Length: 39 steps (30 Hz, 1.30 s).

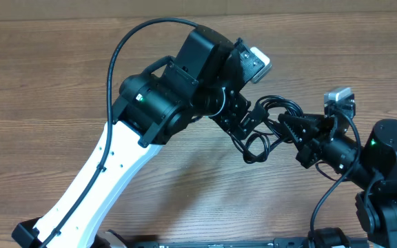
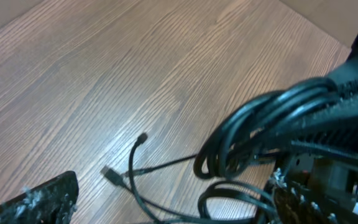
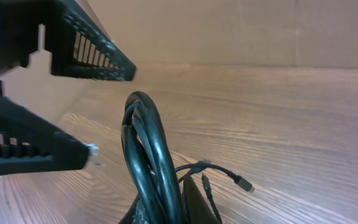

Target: Untangle cables

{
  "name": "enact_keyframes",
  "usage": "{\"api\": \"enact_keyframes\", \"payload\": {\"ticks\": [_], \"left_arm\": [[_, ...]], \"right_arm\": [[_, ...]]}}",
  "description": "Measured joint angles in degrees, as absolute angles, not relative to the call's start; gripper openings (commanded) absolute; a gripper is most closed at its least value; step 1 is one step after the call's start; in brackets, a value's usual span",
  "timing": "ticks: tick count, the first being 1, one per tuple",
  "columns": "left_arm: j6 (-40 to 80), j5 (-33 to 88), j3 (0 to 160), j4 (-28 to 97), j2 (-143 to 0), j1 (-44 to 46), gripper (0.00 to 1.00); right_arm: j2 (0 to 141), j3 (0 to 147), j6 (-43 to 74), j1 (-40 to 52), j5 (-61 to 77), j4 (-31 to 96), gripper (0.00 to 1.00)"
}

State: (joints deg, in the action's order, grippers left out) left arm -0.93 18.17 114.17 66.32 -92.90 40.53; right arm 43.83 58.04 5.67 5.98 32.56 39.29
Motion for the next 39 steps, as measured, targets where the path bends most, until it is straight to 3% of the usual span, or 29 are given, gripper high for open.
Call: {"api": "enact_keyframes", "payload": {"ticks": [4, 11, 15, 20, 25, 27, 28, 29, 36, 39], "left_arm": [[0.3, 18.2, 114.2, 66.2, -92.9, 40.5, 0.93], [1.4, 18.2, 114.2, 66.1, -92.9, 40.5, 0.63], [1.5, 19.2, 114.2, 65.9, -92.9, 40.5, 0.65], [-1.2, 25.3, 114.2, 65.3, -92.9, 40.5, 0.57], [-3.6, 29.7, 114.2, 65.4, -92.9, 40.5, 0.08], [-4.1, 31.0, 114.2, 65.8, -92.9, 40.5, 0.09], [-4.5, 31.4, 114.2, 66.1, -92.9, 40.5, 0.14], [-4.7, 31.5, 114.2, 66.4, -92.9, 40.5, 0.26], [-4.6, 31.7, 114.2, 67.9, -93.0, 40.5, 0.51], [-4.7, 31.9, 114.2, 67.9, -93.0, 40.5, 0.43]], "right_arm": [[43.8, 58.0, 6.7, 6.0, 34.4, 37.3, 0.04], [43.8, 58.0, 11.4, 6.0, 37.6, 34.1, 0.04], [43.9, 58.0, 12.5, 6.0, 39.7, 33.1, 0.04], [43.9, 58.0, 12.9, 6.0, 42.5, 32.0, 0.04], [43.9, 58.0, 13.3, 5.9, 45.3, 31.7, 0.04], [44.0, 58.0, 13.3, 5.6, 45.8, 31.7, 0.04], [44.0, 58.0, 13.3, 5.6, 45.6, 31.7, 0.04], [44.0, 58.0, 13.3, 5.6, 45.4, 31.8, 0.04], [44.0, 58.0, 13.3, 5.6, 40.8, 32.2, 0.04], [44.0, 58.0, 13.3, 5.6, 38.3, 32.2, 0.04]]}}
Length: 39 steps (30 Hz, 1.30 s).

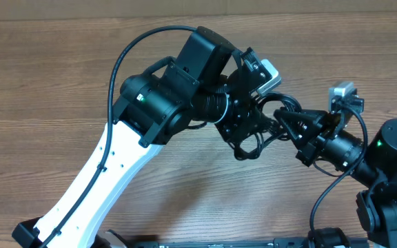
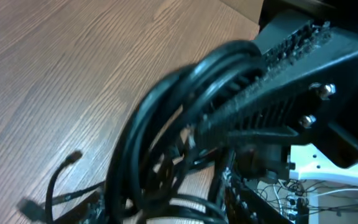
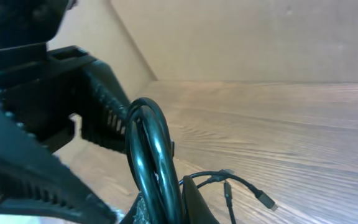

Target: Untangle cables

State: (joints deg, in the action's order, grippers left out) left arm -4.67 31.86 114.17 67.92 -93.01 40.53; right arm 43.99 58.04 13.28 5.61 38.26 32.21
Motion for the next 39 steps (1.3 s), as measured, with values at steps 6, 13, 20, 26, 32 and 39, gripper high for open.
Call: {"api": "enact_keyframes", "payload": {"ticks": [6, 13, 20, 26, 32, 39], "left_arm": [[-4.8, 31.2, 114.2, 67.9, -93.0, 40.5, 0.04], [-4.6, 30.9, 114.2, 67.7, -93.0, 40.4, 0.08], [-4.6, 30.9, 114.2, 66.2, -93.0, 40.4, 0.14], [-4.7, 30.9, 114.2, 65.0, -93.0, 40.4, 0.13], [-4.6, 30.9, 114.2, 64.9, -93.0, 40.4, 0.04], [-4.6, 30.9, 114.2, 64.9, -93.0, 40.4, 0.04]], "right_arm": [[44.0, 58.0, 13.3, 5.6, 36.5, 32.2, 0.04], [44.0, 58.0, 13.3, 5.6, 35.9, 32.2, 0.04], [44.0, 58.0, 13.3, 5.6, 35.6, 32.6, 0.04], [44.0, 58.0, 13.3, 5.6, 35.7, 32.8, 0.04], [44.0, 58.0, 13.3, 5.6, 35.8, 33.0, 0.04], [44.0, 58.0, 12.3, 5.6, 35.8, 33.4, 0.04]]}}
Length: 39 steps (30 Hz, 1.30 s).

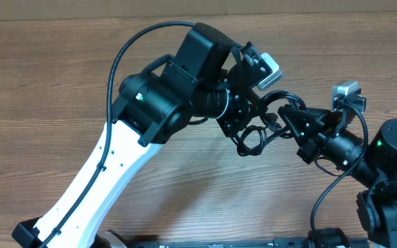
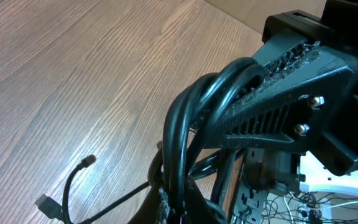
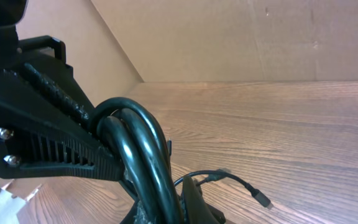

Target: Untangle cables

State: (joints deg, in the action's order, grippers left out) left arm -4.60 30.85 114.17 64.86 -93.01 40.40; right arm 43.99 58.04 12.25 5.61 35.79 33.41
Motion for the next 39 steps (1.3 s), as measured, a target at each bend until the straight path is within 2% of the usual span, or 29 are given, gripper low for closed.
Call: {"api": "enact_keyframes", "payload": {"ticks": [28, 39], "left_arm": [[-1.4, 37.9, 114.1, 59.8, -93.2, 40.4, 0.04], [0.0, 52.7, 114.1, 57.4, -94.0, 34.9, 0.04]], "right_arm": [[43.6, 58.1, 6.0, 5.3, 32.8, 40.0, 0.04], [43.6, 58.5, 5.7, 5.4, 34.5, 41.6, 0.04]]}}
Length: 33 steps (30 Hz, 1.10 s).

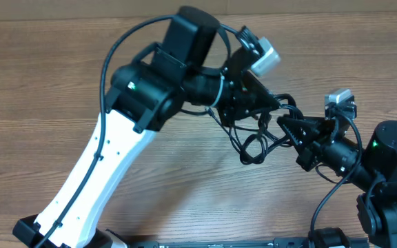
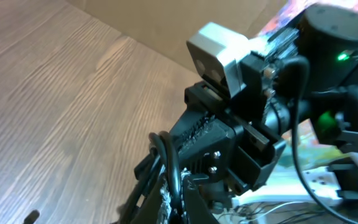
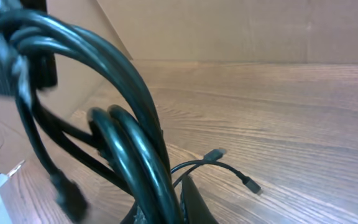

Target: Untangle cables

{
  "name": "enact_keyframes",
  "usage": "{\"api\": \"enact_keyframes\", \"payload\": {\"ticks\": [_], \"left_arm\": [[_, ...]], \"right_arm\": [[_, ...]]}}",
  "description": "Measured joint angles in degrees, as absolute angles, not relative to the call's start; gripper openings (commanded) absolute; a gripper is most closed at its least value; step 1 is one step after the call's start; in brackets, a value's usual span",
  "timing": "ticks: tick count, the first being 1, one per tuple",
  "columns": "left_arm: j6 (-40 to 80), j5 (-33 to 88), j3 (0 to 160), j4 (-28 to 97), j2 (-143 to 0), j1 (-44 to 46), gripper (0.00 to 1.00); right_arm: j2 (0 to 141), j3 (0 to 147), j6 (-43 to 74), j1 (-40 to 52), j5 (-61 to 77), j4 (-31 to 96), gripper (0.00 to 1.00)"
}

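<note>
A tangle of black cables (image 1: 252, 143) hangs between my two grippers above the wooden table (image 1: 47, 83). My left gripper (image 1: 266, 103) is shut on one black strand (image 2: 168, 163), its fingertips (image 2: 164, 198) pinching it at the bottom of the left wrist view. My right gripper (image 1: 286, 126) is shut on the thick cable loops (image 3: 143, 163), which arch up from between its fingers. Two thin cable ends with small plugs (image 3: 214, 153) lie on the table below. The right arm's wrist camera (image 2: 219, 53) faces my left wrist view.
A cardboard wall (image 3: 241, 28) lines the far side of the table. The left arm's own black hose (image 1: 116, 48) loops over its body. The right arm's base (image 1: 391, 207) stands at the lower right.
My left gripper has turned and moved toward the far side with a strand in it, so cables now stretch apart from the loops in my right gripper. The right gripper sits slightly lower and to the left.
My right gripper held the coiled bundle throughout. At first the left gripper stood open beside it. Then it was close around the loops, then shut on them. Now it holds a strand farther from the right gripper, and the tangle is spread wider.
</note>
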State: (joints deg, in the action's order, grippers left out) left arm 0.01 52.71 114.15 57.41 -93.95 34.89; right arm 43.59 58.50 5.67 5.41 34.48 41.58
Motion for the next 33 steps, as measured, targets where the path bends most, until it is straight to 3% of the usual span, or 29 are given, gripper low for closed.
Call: {"api": "enact_keyframes", "payload": {"ticks": [14, 21, 24, 25, 26, 28, 33], "left_arm": [[1.4, 64.4, 114.1, 55.5, -94.0, 31.8, 0.04], [1.4, 63.8, 114.1, 55.7, -94.0, 31.8, 0.05], [1.6, 60.5, 114.1, 57.6, -94.0, 31.8, 0.33], [1.7, 59.4, 114.1, 58.3, -94.0, 31.8, 0.49], [1.6, 58.0, 114.2, 59.1, -94.0, 31.8, 0.57], [1.6, 54.8, 114.2, 61.3, -94.0, 31.8, 0.83], [1.6, 46.4, 114.2, 66.3, -94.0, 31.8, 0.95]], "right_arm": [[43.4, 58.6, 5.1, 5.7, 35.6, 43.3, 0.04], [43.4, 58.6, 4.9, 5.7, 35.4, 43.9, 0.04], [43.4, 58.6, 4.9, 5.7, 34.8, 44.6, 0.04], [43.5, 58.6, 4.9, 5.7, 34.4, 44.7, 0.04], [43.6, 58.6, 5.0, 5.7, 34.2, 44.7, 0.04], [43.8, 58.6, 4.9, 5.7, 33.7, 44.7, 0.04], [43.9, 58.6, 4.9, 5.7, 33.1, 44.7, 0.04]]}}
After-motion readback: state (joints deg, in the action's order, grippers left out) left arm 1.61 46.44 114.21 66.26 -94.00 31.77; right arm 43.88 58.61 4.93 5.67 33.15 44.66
